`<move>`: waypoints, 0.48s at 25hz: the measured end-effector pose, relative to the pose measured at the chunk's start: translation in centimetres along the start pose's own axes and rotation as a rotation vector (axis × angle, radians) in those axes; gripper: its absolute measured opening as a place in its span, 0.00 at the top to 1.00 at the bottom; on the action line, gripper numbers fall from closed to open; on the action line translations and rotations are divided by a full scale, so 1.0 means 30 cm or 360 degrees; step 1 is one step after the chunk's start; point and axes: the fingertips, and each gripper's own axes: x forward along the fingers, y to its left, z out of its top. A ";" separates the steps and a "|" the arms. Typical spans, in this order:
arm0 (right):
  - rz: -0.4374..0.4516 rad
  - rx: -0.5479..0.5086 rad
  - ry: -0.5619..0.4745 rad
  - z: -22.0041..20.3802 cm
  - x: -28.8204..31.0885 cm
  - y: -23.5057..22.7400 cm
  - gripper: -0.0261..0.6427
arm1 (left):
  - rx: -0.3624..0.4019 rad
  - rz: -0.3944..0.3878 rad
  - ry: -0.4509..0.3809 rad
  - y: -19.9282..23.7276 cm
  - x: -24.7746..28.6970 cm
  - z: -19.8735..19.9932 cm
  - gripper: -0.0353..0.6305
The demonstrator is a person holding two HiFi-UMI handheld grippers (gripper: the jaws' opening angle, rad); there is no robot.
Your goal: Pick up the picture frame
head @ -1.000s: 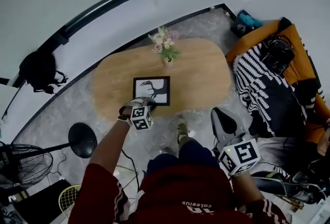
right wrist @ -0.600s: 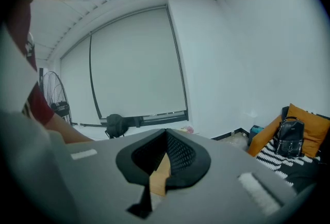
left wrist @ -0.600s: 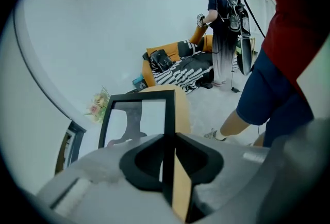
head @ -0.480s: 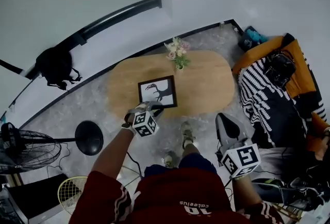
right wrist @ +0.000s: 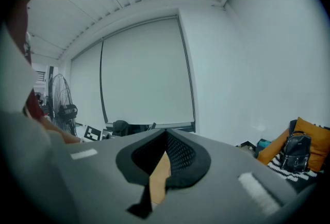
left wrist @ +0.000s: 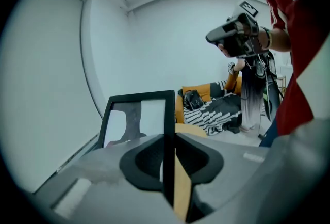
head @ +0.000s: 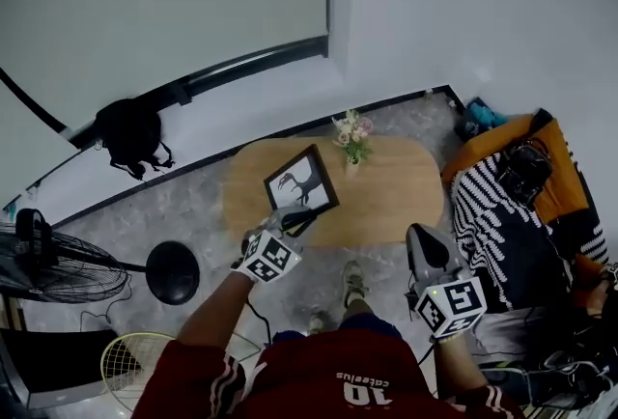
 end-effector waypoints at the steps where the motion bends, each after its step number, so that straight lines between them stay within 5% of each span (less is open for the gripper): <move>1: 0.0005 -0.0006 -0.0010 0.013 -0.002 0.014 0.96 | -0.0030 0.0027 -0.0042 0.015 -0.034 0.032 0.83; 12: 0.0037 -0.0046 -0.0099 0.116 -0.064 0.105 0.96 | -0.0226 0.0285 -0.0417 0.057 -0.336 0.344 0.83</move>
